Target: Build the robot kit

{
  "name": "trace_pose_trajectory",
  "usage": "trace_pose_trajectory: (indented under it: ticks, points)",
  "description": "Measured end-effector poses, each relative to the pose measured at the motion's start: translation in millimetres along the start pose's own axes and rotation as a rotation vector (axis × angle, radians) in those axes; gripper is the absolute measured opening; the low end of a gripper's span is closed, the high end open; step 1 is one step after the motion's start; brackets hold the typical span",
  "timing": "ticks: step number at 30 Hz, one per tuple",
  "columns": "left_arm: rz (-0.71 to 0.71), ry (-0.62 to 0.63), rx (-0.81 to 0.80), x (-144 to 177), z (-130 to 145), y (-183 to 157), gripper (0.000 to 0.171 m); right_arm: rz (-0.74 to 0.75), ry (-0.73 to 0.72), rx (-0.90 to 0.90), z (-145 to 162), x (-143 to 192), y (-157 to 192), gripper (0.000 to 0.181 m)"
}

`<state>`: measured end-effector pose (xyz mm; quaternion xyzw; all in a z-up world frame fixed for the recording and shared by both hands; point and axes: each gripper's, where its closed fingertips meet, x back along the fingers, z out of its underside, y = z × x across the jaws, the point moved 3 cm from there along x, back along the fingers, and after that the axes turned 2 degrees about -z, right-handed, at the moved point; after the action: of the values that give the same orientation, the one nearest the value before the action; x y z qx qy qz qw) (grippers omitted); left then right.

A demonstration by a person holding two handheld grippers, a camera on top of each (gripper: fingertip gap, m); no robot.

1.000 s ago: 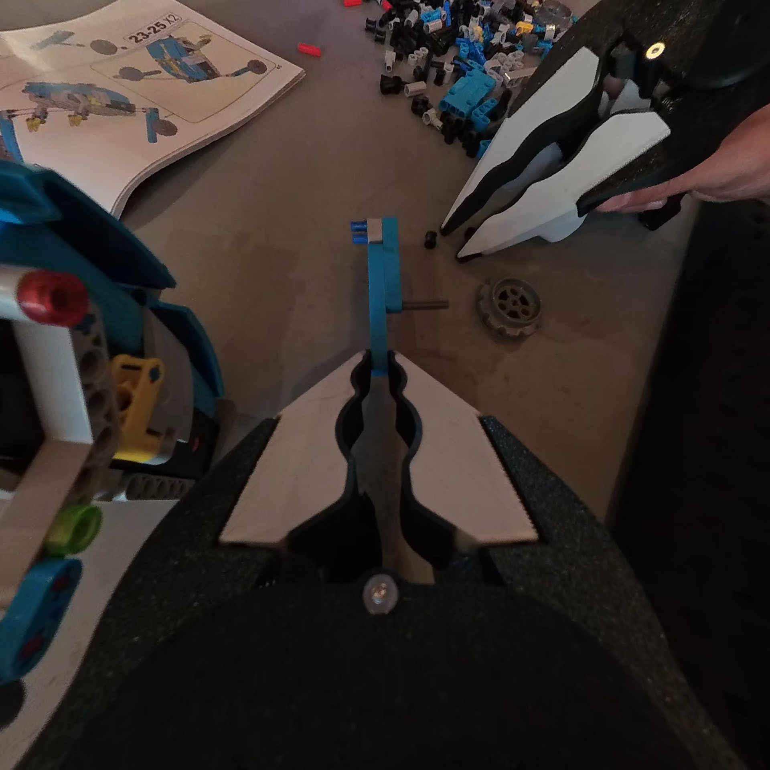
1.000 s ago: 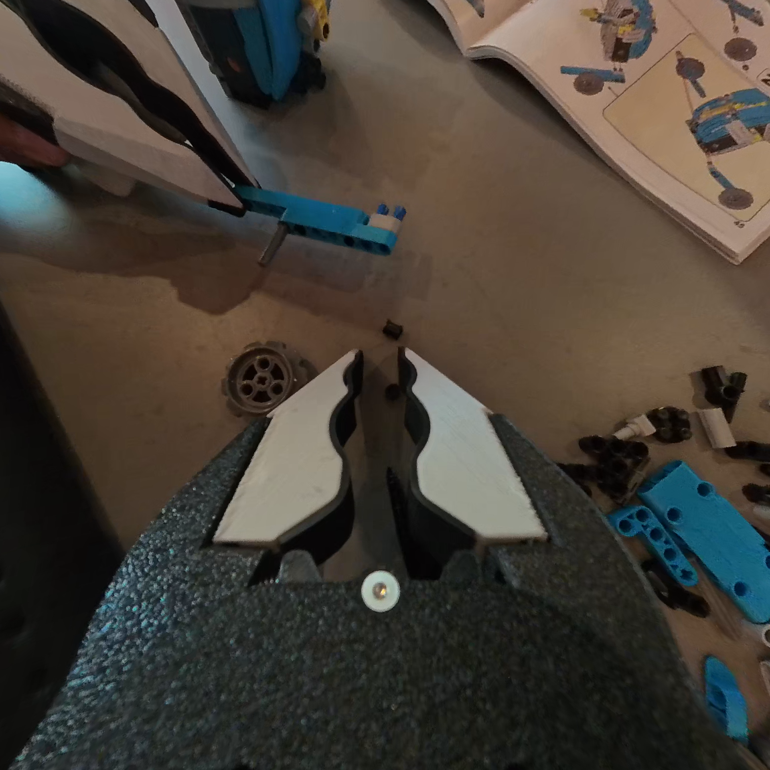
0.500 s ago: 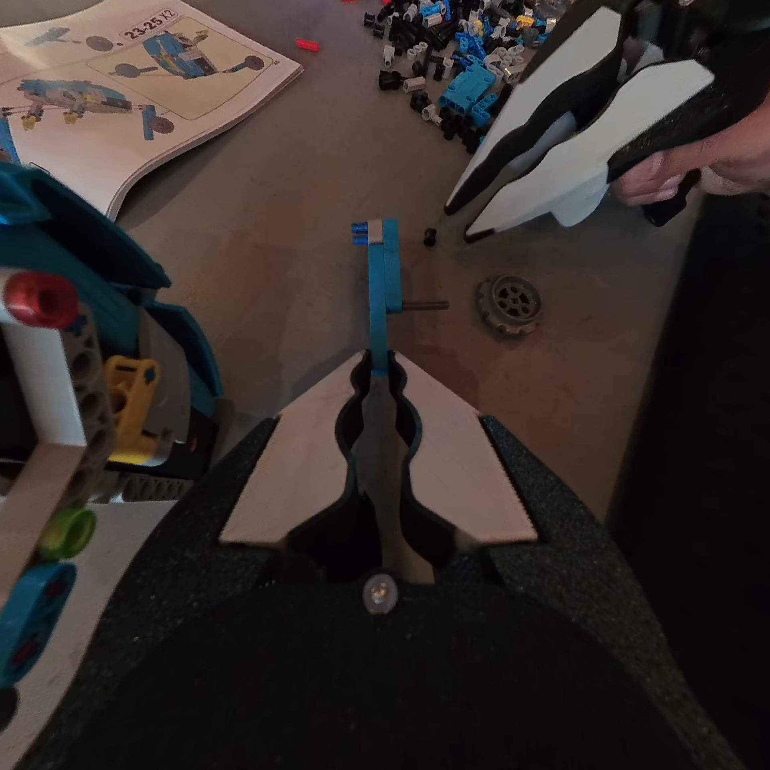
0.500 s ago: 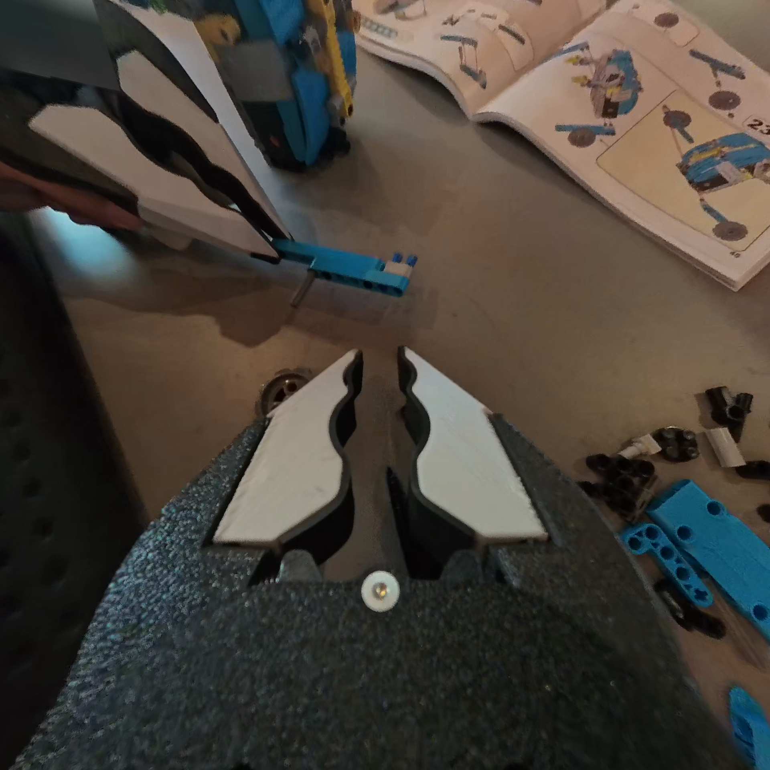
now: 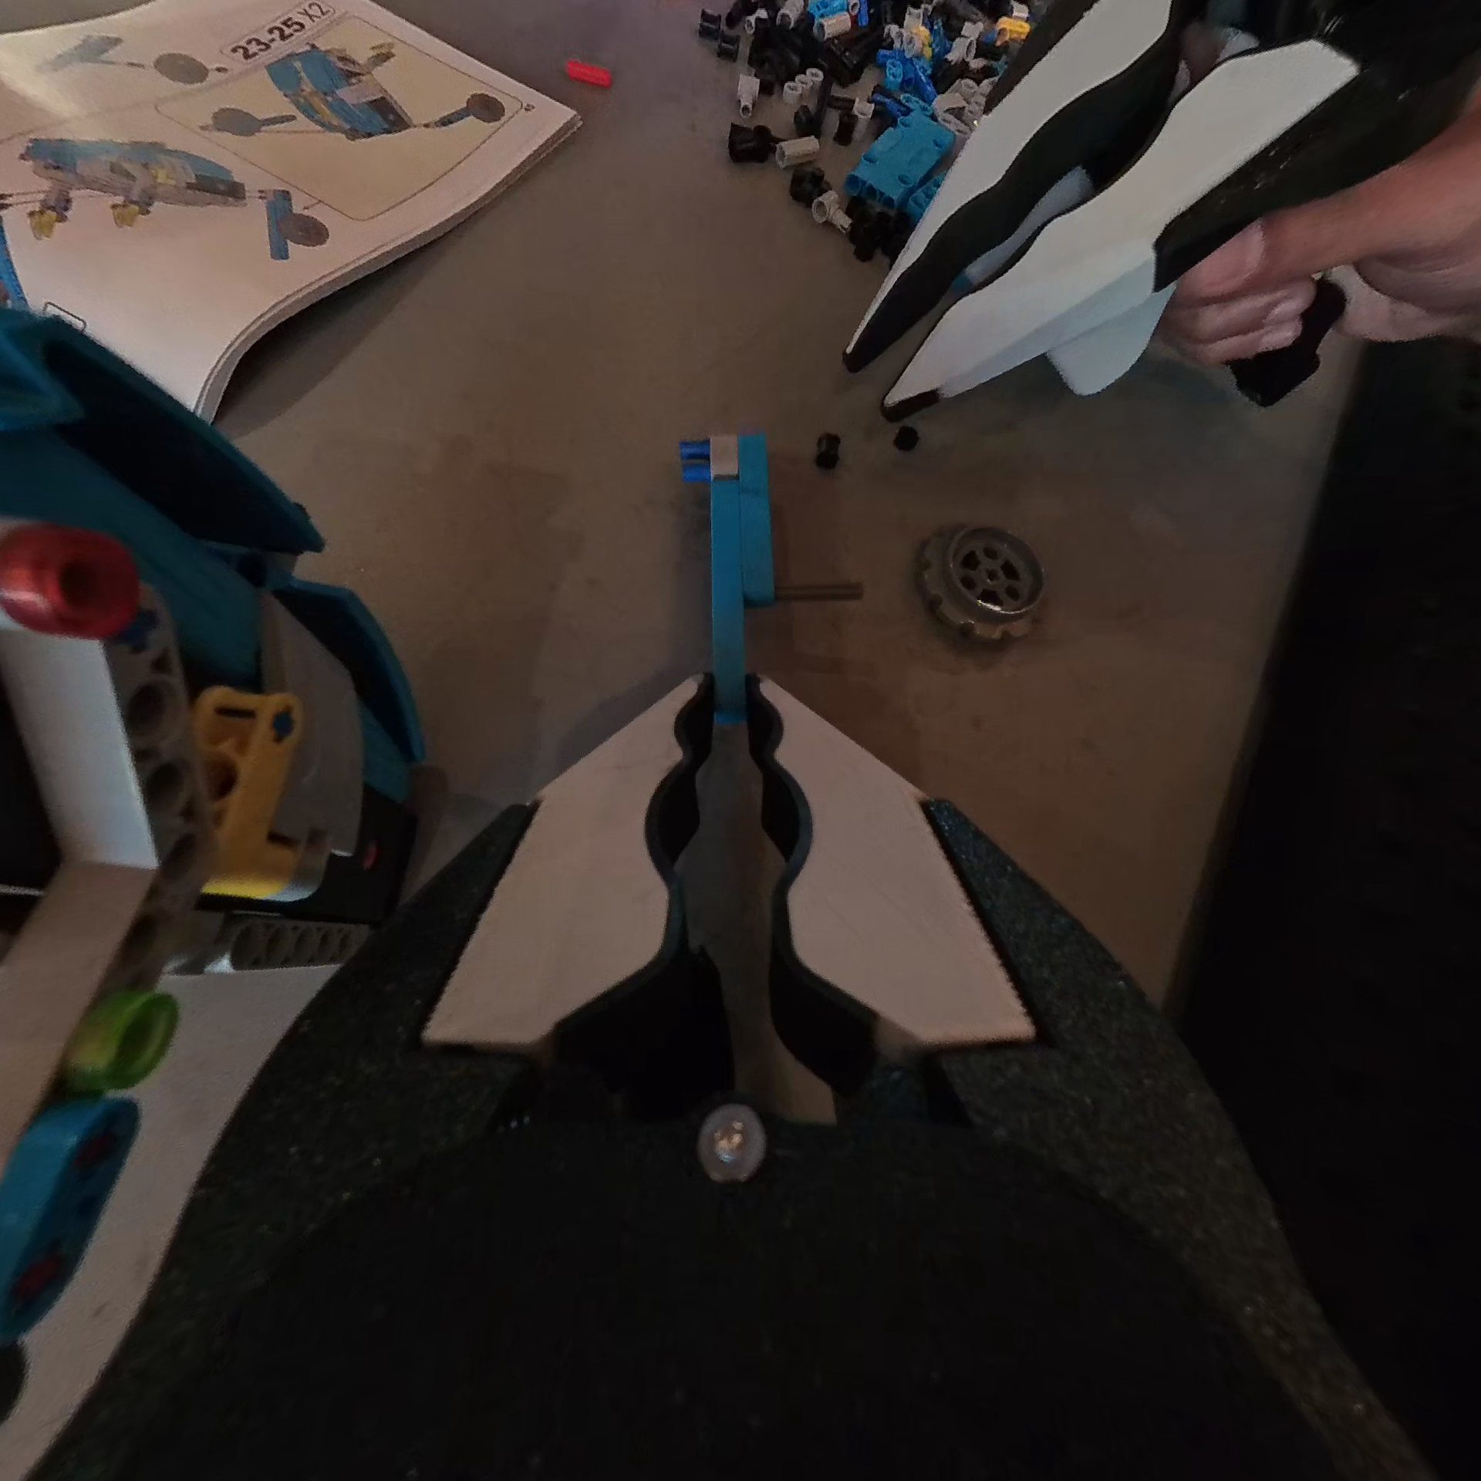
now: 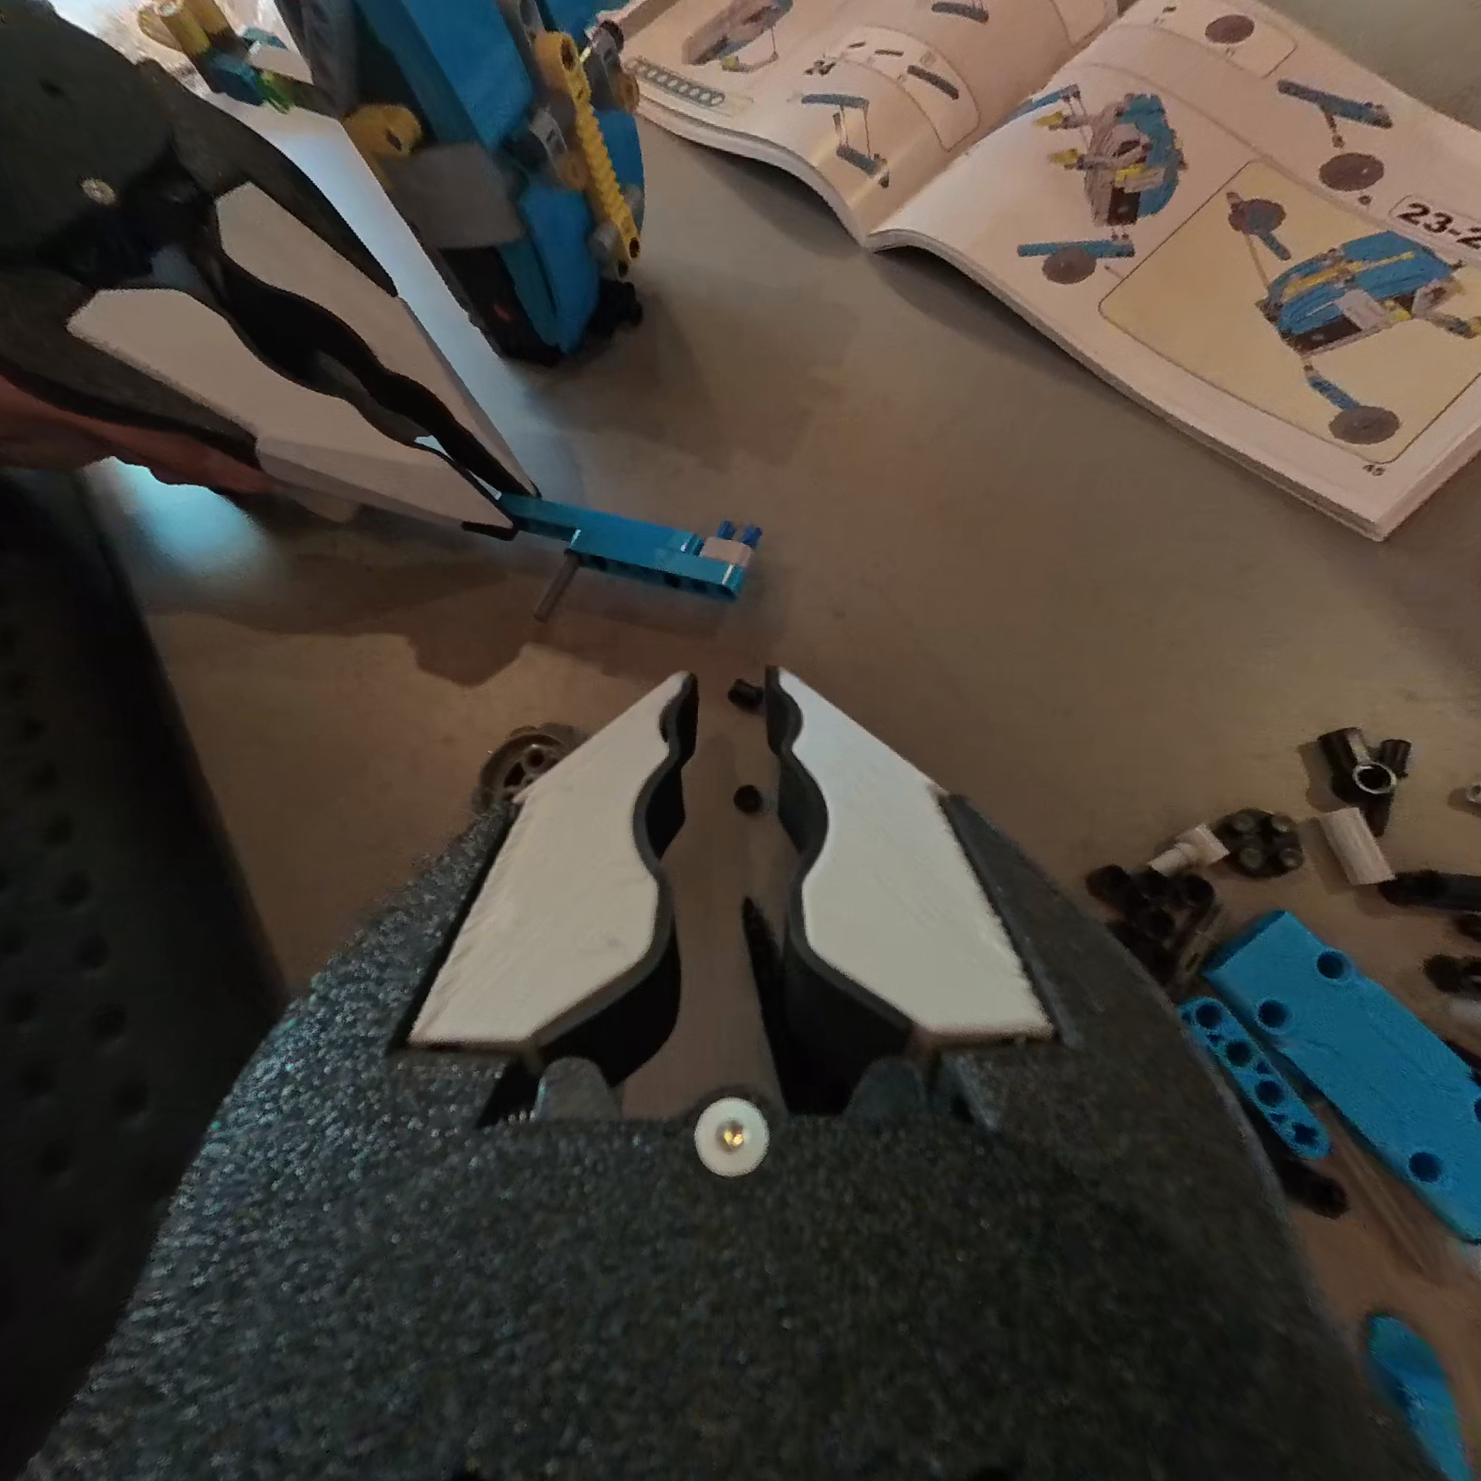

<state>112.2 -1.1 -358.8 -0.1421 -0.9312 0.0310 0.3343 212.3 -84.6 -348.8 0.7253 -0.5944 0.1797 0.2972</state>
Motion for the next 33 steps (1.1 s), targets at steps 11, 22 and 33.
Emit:
trace_pose_trajectory:
  ticks: [11, 22, 33]
  points:
    - [0.000, 0.001, 0.007, 0.1, 0.2, 0.9, 0.007, -0.056, 0.081, 0.022, 13.8, -10.4, 2.4, 0.017]
    - [0.001, 0.004, 0.006, -0.3, 0.7, 1.0, 0.007, -0.015, 0.071, 0.007, 13.3, -11.9, -6.0, 0.020]
    - [0.000, 0.006, 0.004, -0.5, 0.9, 0.8, 0.007, -0.032, 0.074, 0.039, 13.9, -13.7, 3.0, 0.018]
